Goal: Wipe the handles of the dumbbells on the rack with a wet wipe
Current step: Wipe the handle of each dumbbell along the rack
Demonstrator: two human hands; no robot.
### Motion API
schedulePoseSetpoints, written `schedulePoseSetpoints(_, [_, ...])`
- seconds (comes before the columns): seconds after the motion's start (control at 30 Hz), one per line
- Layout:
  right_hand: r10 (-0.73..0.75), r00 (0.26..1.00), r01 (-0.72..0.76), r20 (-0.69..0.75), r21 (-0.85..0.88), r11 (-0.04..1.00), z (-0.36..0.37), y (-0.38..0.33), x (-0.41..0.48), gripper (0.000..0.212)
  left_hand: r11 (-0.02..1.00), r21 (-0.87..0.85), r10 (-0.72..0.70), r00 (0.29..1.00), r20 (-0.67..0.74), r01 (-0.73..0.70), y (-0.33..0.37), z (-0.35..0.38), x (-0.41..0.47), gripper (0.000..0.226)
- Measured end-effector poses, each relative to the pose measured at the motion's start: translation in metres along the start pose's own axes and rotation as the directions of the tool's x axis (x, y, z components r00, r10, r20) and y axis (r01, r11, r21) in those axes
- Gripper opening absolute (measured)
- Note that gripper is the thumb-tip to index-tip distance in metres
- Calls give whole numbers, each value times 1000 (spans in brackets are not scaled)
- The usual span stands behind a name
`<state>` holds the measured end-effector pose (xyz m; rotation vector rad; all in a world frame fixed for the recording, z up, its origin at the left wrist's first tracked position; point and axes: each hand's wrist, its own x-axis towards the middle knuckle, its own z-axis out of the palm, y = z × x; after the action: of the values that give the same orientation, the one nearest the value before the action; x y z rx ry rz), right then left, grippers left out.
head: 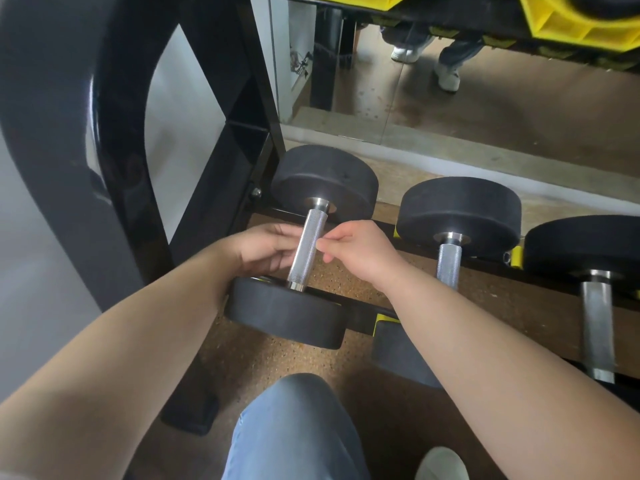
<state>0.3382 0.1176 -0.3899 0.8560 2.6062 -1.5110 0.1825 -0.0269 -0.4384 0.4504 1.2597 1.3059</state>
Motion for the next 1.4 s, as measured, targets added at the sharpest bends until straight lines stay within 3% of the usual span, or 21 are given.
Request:
schedulePoseSetpoints(0.1, [7,1000,-7,2,-14,1000,0,-1,-2,16,989,85,-135,978,161,123,-5,-9,-8,37])
schedulePoseSetpoints(0.17, [9,1000,-8,7,-27,1000,1,-1,-3,20,979,129,-178,970,169,157,-5,-13,-8,43])
schedulePoseSetpoints(0.23, [9,1000,-9,12,-39,999,1,0,-3,21,990,82,-121,987,106,112,0,-7,-3,30])
schedulePoseSetpoints(0.4, [5,1000,-6,-12,-12,1000,0,2,0,16,996,-52,69,995,-78,-74,11,5,12,28])
schedulePoseSetpoints(0.57, [43,999,-43,7,50,998,1,3,0,12,994,89,-73,992,108,64,7,-2,-3,31])
schedulePoseSetpoints(0.7, [55,998,-56,22,40,998,0,2,-1,13,976,134,-192,967,166,170,5,-11,-1,57])
schedulePoseSetpoints(0.73, [57,998,-58,27,37,998,0,2,-1,13,976,132,-193,969,155,173,4,-12,0,56])
schedulePoseSetpoints(0.83, [56,998,-57,30,33,998,-1,3,-1,15,996,46,-72,997,23,71,7,-2,5,25])
schedulePoseSetpoints(0.93, [54,999,-54,10,46,997,0,4,1,11,991,-77,88,975,-203,-106,14,4,17,19])
schedulePoseSetpoints(1.0, [56,998,-56,1,48,997,0,4,1,11,988,-81,109,970,-218,-130,16,4,17,18])
schedulePoseSetpoints(1.1, [71,997,-71,16,40,997,-1,2,-1,14,984,172,-37,995,-92,52,7,-2,-1,16])
schedulePoseSetpoints(1.17, [84,996,-84,38,22,996,-2,-1,-3,18,868,460,-177,982,-60,184,-2,-6,-14,16])
schedulePoseSetpoints(1.2, [86,995,-86,42,18,996,-2,-1,-3,19,840,506,-185,980,-74,196,-3,-7,-15,21])
schedulePoseSetpoints(1.27, [80,996,-81,28,22,996,-3,-2,-4,18,933,335,-93,988,-122,129,1,-1,-14,11])
schedulePoseSetpoints(1.33, [70,997,-70,10,24,997,-4,-3,-5,16,991,132,41,971,-237,-10,9,2,-10,19])
schedulePoseSetpoints(1.4, [66,998,-66,4,21,998,-3,-2,-5,16,989,131,103,950,-293,-67,18,4,-13,17])
